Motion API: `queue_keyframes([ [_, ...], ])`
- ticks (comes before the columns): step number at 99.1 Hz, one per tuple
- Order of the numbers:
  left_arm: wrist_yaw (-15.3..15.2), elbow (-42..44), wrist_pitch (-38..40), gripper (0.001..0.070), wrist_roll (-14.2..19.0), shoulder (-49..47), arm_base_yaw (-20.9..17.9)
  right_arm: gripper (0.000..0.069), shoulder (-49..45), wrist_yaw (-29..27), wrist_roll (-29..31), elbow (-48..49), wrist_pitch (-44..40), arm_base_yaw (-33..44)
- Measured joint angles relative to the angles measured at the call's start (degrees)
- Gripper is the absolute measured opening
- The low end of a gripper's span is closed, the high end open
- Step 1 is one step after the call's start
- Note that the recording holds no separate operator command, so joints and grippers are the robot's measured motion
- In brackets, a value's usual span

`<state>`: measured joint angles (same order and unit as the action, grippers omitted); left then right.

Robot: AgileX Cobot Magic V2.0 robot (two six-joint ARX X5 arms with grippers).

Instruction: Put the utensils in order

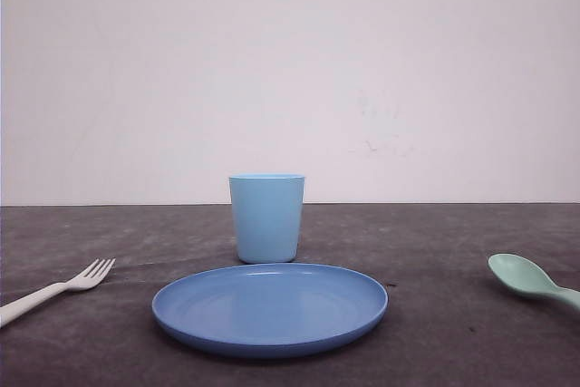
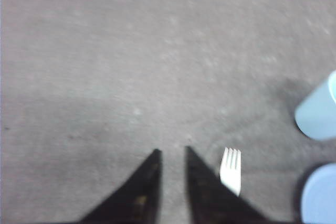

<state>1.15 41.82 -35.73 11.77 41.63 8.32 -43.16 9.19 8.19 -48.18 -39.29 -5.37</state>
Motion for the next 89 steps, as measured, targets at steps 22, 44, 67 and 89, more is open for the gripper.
queue_keyframes([
  [22, 2.25, 0.0, -2.54, 0.0428, 0.2, 3.41, 2.71, 0.0403, 0.0, 0.0, -0.22, 0.0, -2.01, 0.02],
  [44, 2.25, 0.0, -5.42, 0.0432, 0.94, 9.14, 6.71, 0.0421, 0.0, 0.0, -0.26, 0.0, -2.32, -0.24],
  [67, 2.25, 0.0, -5.18, 0.0432, 1.16, 16.81, 12.66, 0.0421, 0.0, 0.02, -0.26, 0.0, -2.32, -1.33],
  [89, 1.66, 0.0, -1.75, 0.0432, 1.16, 23.98, 17.31, 0.0421, 0.0, 0.0, -0.26, 0.0, -2.32, -1.51],
])
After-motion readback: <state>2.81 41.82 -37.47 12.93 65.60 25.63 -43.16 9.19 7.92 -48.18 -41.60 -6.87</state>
